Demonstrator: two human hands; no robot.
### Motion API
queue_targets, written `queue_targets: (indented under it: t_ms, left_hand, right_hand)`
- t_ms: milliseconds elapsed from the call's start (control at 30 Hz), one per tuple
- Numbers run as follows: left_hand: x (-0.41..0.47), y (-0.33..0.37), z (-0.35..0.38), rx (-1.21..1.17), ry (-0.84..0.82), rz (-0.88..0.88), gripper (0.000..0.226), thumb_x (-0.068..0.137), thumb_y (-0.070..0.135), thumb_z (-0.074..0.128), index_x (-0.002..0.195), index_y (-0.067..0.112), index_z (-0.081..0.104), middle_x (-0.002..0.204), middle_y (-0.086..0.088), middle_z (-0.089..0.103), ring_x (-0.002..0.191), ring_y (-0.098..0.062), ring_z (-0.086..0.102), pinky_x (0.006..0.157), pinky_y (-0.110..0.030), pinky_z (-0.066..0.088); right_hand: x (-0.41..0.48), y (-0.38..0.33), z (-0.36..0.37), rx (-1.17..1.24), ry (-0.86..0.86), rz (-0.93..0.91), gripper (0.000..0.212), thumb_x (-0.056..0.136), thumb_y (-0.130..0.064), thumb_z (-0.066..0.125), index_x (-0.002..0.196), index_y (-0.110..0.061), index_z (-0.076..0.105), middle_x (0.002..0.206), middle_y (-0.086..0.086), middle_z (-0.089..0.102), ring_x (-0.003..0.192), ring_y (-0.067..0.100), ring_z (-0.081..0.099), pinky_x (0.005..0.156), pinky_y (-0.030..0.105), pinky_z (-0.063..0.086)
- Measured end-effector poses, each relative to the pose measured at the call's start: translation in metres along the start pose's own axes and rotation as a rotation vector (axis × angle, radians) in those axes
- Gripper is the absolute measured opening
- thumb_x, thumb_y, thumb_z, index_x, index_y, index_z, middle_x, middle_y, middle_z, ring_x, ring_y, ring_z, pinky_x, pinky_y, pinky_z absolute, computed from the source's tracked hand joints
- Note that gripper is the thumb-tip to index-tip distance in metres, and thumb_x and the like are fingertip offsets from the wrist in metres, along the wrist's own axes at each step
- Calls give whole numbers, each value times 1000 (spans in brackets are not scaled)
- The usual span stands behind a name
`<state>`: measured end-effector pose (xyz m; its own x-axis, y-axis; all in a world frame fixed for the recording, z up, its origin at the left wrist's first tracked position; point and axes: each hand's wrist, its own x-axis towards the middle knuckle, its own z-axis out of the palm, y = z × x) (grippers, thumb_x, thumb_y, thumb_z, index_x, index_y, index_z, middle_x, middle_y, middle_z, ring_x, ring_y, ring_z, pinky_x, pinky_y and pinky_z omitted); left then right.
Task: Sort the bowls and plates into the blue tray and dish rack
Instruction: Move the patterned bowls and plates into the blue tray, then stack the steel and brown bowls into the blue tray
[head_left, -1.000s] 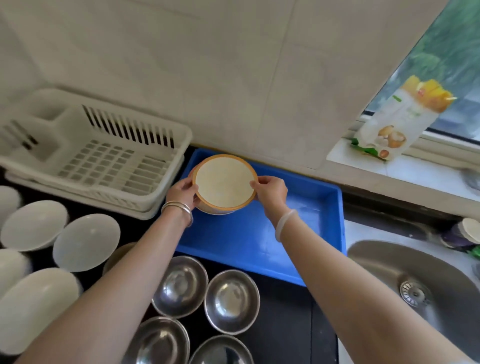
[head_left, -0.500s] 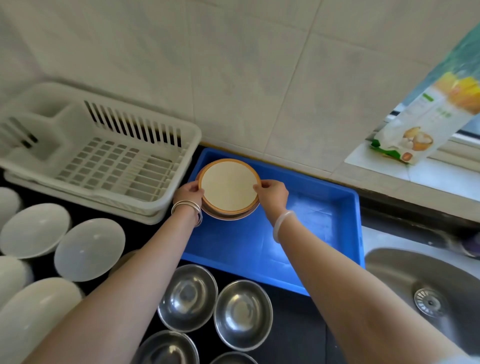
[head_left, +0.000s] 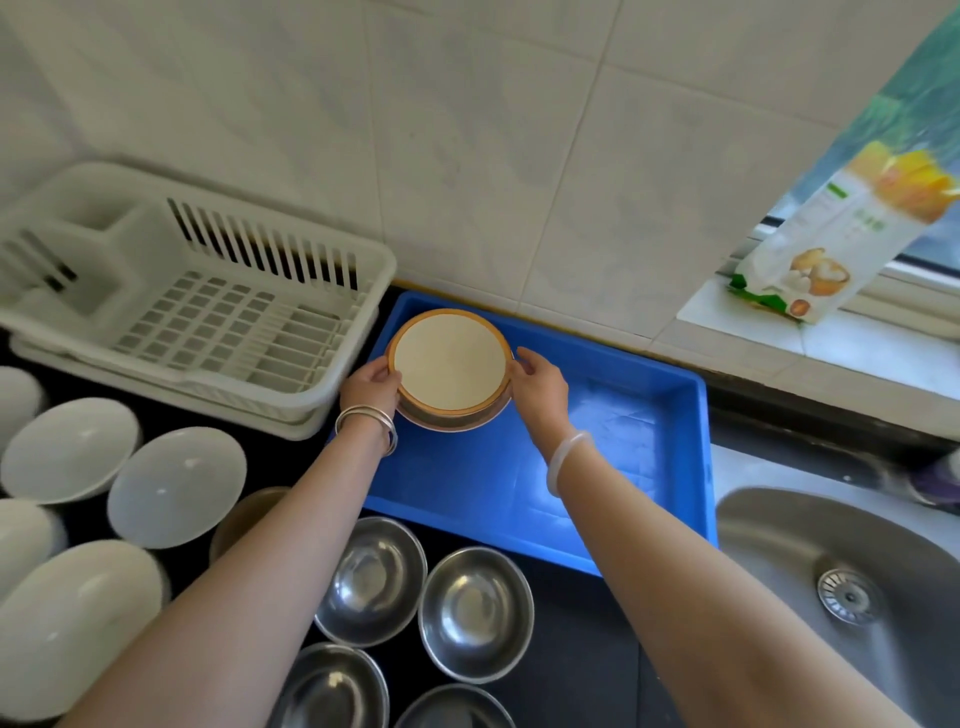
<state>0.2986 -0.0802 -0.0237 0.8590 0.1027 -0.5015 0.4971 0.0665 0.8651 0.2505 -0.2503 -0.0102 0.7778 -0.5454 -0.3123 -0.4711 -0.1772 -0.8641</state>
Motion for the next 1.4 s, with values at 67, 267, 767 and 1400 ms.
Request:
queue_targets:
  t_ms: [67,267,767,1400]
  left_hand:
    - [-18,1,-8,-38,-32,-3,41,89,4,53,130,6,51,127,-13,58,107,-19,57,92,-25,45]
    - [-101,-20,-41,-9,-94,-63,37,91,6,52,128,1,49,119,-15,56,104,-20,55,94,-26,43]
    - [-223,-131,-97,581,-218,-124,37,80,-6,62,116,-1,59,116,-21,64,109,-28,60,88,-31,48]
    - [-210,-128,-77,955,-178,50,2,75,21,70,76,20,71,87,0,73,86,-19,66,77,-25,48]
  right_hand:
    - [-14,1,-10,38,1,-21,41,95,-31,49,133,-15,51,123,2,62,109,17,56,89,29,46]
    - [-77,20,-40,106,-98,-84,16,94,-23,48,97,-27,63,92,-6,65,92,19,63,80,37,53]
    - [-177,151,-54,-175,-352,262,32,90,-29,58,120,-19,55,96,-1,64,79,14,65,58,23,52]
    - [-194,122,-101,55,-279,209,20,84,-3,55,85,-12,73,83,9,74,72,14,73,62,22,57]
